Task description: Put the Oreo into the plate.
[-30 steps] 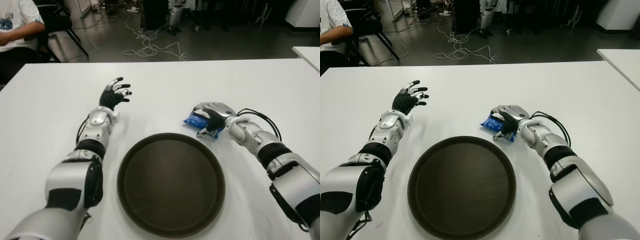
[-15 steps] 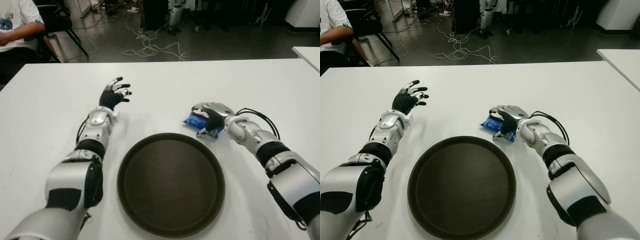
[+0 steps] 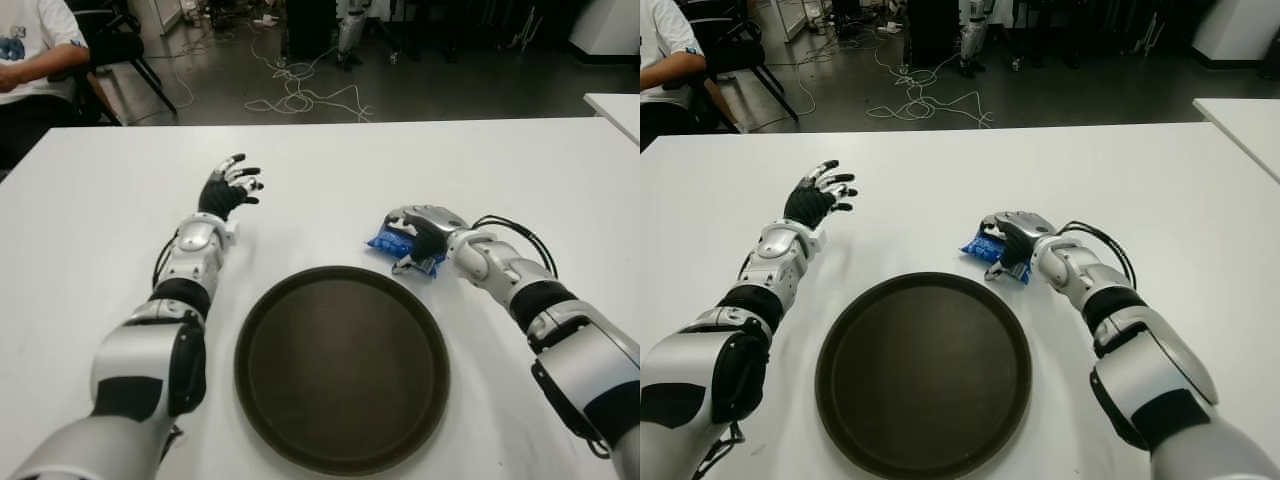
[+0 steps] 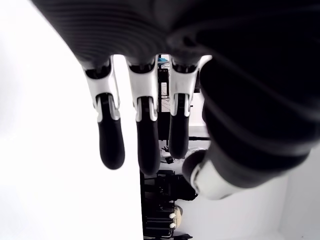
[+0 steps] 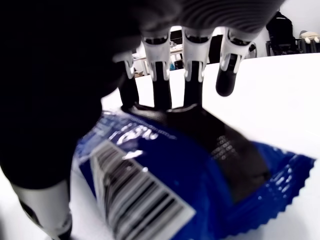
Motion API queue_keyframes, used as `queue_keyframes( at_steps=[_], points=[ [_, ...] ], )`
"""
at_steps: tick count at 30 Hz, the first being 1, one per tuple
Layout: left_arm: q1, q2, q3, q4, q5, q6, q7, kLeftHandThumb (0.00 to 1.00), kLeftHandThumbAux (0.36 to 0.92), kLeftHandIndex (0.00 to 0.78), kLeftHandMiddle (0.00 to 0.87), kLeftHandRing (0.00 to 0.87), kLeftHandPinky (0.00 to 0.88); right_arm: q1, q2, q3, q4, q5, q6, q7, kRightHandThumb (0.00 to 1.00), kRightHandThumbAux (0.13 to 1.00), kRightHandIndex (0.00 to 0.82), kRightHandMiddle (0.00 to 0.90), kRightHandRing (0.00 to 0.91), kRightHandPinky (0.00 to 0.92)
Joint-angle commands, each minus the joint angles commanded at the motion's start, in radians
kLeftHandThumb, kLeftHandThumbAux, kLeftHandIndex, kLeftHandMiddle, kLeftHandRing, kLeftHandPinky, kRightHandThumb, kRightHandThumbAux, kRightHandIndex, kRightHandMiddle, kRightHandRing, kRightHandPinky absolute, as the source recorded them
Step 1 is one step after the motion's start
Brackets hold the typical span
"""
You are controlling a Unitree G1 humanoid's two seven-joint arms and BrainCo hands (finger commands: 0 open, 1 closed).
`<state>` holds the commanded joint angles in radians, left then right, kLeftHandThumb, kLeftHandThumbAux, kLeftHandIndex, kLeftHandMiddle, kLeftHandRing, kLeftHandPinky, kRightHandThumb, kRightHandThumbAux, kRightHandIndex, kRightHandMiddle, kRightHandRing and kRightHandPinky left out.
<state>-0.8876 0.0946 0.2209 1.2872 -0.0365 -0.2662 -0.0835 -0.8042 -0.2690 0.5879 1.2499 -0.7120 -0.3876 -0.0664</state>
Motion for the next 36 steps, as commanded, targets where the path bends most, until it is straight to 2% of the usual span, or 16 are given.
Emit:
queue_keyframes(
  at_steps=[7, 10, 11, 13, 14, 15, 18, 21, 25, 36],
  points=[
    [0.002, -0.002, -0.003, -0.002, 0.003, -0.007, 0.006, 0.235, 0.848, 0.149, 0.285, 0.350, 0.439, -0.004, -0.010, 0.013, -0.018, -0.014, 0.021, -0.039, 0.000, 0.733, 0.213, 0.215, 0.217, 0.167],
    [0.002, -0.002, -0.004, -0.002, 0.003, -0.005, 0.006, 0.237, 0.840, 0.151, 0.288, 0.349, 0.436, -0.007, -0.019, 0.024, -0.029, -0.025, 0.033, -0.071, 0.000, 0.741, 0.247, 0.250, 0.257, 0.229],
    [0.002, -0.002, -0.004, -0.003, 0.003, -0.004, 0.006, 0.234, 0.834, 0.152, 0.288, 0.346, 0.431, -0.007, -0.021, 0.027, -0.032, -0.029, 0.036, -0.082, 0.000, 0.773, 0.300, 0.320, 0.337, 0.324],
    [0.002, -0.002, -0.004, -0.003, 0.003, -0.003, 0.004, 0.229, 0.825, 0.152, 0.289, 0.345, 0.431, -0.008, -0.024, 0.037, -0.036, -0.038, 0.044, -0.108, 0.000, 0.823, 0.380, 0.424, 0.446, 0.451],
    [0.002, -0.001, -0.005, -0.003, 0.003, -0.003, 0.003, 0.228, 0.823, 0.152, 0.289, 0.346, 0.432, -0.007, -0.026, 0.041, -0.039, -0.044, 0.050, -0.126, 0.000, 0.834, 0.396, 0.445, 0.467, 0.474],
    [0.002, -0.001, -0.005, -0.003, 0.003, -0.003, 0.002, 0.227, 0.818, 0.151, 0.290, 0.347, 0.433, -0.007, -0.027, 0.044, -0.041, -0.047, 0.055, -0.139, 0.037, 0.851, 0.443, 0.512, 0.528, 0.537],
    [0.003, -0.001, -0.007, -0.004, 0.005, -0.004, 0.000, 0.227, 0.812, 0.151, 0.291, 0.347, 0.433, -0.005, -0.029, 0.047, -0.045, -0.052, 0.060, -0.172, 0.117, 0.862, 0.512, 0.617, 0.622, 0.620],
    [0.003, 0.000, -0.008, -0.003, 0.006, -0.003, -0.003, 0.251, 0.812, 0.153, 0.291, 0.348, 0.434, -0.005, -0.038, 0.045, -0.056, -0.054, 0.060, -0.199, 0.156, 0.858, 0.546, 0.675, 0.671, 0.651],
    [0.003, 0.000, -0.009, -0.003, 0.006, -0.002, -0.004, 0.267, 0.805, 0.153, 0.291, 0.349, 0.437, -0.004, -0.040, 0.042, -0.063, -0.050, 0.064, -0.213, 0.159, 0.854, 0.555, 0.696, 0.690, 0.666],
    [0.005, -0.003, -0.010, -0.004, 0.006, -0.011, -0.001, 0.250, 0.838, 0.154, 0.289, 0.349, 0.436, 0.000, -0.045, 0.028, -0.090, -0.034, 0.090, -0.208, 0.041, 0.869, 0.515, 0.671, 0.692, 0.686]
  ],
)
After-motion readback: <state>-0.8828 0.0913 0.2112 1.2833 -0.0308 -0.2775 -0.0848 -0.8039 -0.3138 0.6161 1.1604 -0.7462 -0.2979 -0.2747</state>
